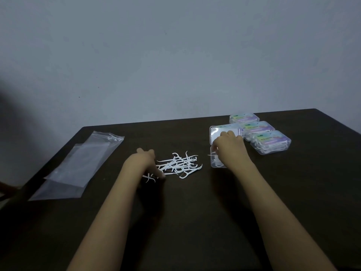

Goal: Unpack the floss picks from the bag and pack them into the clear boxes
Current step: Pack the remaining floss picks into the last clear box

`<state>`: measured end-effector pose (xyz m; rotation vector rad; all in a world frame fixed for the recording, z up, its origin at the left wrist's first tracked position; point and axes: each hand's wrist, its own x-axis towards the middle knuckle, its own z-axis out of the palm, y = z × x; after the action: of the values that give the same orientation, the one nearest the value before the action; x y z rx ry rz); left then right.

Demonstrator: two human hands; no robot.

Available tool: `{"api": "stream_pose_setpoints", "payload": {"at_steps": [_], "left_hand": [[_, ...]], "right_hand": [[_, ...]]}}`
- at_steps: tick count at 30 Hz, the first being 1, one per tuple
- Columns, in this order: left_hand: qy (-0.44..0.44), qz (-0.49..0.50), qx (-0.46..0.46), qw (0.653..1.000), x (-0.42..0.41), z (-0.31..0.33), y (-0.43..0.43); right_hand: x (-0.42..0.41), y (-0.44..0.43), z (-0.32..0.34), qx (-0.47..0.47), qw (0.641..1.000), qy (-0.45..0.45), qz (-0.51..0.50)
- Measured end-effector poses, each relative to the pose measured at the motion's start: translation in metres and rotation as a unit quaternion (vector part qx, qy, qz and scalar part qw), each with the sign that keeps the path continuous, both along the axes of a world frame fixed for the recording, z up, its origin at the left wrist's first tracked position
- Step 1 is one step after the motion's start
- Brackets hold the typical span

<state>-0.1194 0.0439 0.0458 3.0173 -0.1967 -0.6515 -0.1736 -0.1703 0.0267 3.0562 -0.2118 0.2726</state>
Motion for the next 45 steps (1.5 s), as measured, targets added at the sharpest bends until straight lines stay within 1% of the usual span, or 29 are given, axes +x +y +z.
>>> {"api": "stream_pose_setpoints", "payload": {"at_steps": [3, 6, 8, 11, 12, 15, 17, 19, 25, 29, 34, 36, 37, 38, 41, 43, 45], "left_hand": [[0.016, 0.001, 0.003, 1.000, -0.004, -0.001, 0.001], [0.021, -0.006, -0.015, 1.000, -0.004, -0.003, 0.001], [0.020, -0.008, -0.034, 0.999, -0.003, -0.004, 0.000], [0.011, -0.010, -0.064, 0.998, -0.002, -0.007, -0.004], [0.009, -0.010, -0.073, 0.997, -0.001, -0.008, -0.006], [0.002, -0.012, -0.093, 0.996, 0.000, -0.011, -0.011], [-0.008, -0.014, -0.103, 0.995, 0.001, -0.012, -0.015], [-0.010, -0.016, -0.109, 0.994, 0.002, -0.013, -0.019], [-0.021, -0.025, -0.125, 0.992, 0.004, -0.017, -0.026], [-0.031, -0.035, -0.129, 0.991, 0.006, -0.018, -0.029], [-0.046, -0.040, -0.136, 0.989, 0.007, -0.022, -0.033], [-0.055, -0.039, -0.143, 0.987, 0.008, -0.024, -0.033], [-0.061, -0.040, -0.145, 0.987, 0.008, -0.025, -0.033], [-0.068, -0.043, -0.145, 0.986, 0.008, -0.026, -0.032], [-0.089, -0.050, -0.146, 0.984, 0.010, -0.030, -0.031], [-0.099, -0.050, -0.146, 0.983, 0.011, -0.033, -0.029], [-0.111, -0.049, -0.149, 0.981, 0.012, -0.035, -0.029]], "right_hand": [[-0.002, -0.005, -0.001, 0.040, 0.999, 0.013, 0.002], [-0.004, -0.012, -0.002, 0.080, 0.996, 0.018, 0.020], [-0.002, -0.014, 0.000, 0.111, 0.994, -0.005, 0.022], [-0.001, -0.019, 0.005, 0.191, 0.981, -0.038, 0.003], [-0.001, -0.021, 0.005, 0.200, 0.979, -0.045, -0.004], [0.000, -0.029, 0.003, 0.181, 0.982, -0.054, -0.026], [0.000, -0.031, 0.002, 0.144, 0.989, -0.033, -0.030], [-0.001, -0.029, 0.002, 0.131, 0.991, -0.013, -0.021], [-0.003, -0.030, 0.001, 0.152, 0.988, -0.012, -0.022], [-0.001, -0.033, 0.000, 0.164, 0.986, 0.019, -0.031], [0.002, -0.030, -0.005, 0.218, 0.975, 0.046, -0.010], [0.003, -0.027, -0.006, 0.231, 0.972, 0.034, 0.013], [0.003, -0.026, -0.005, 0.244, 0.969, 0.014, 0.023], [0.002, -0.025, -0.004, 0.269, 0.963, -0.012, 0.027], [0.000, -0.030, 0.001, 0.367, 0.926, -0.084, 0.015], [-0.002, -0.035, 0.004, 0.428, 0.897, -0.108, -0.008], [-0.005, -0.037, 0.006, 0.494, 0.862, -0.113, -0.030]]}}
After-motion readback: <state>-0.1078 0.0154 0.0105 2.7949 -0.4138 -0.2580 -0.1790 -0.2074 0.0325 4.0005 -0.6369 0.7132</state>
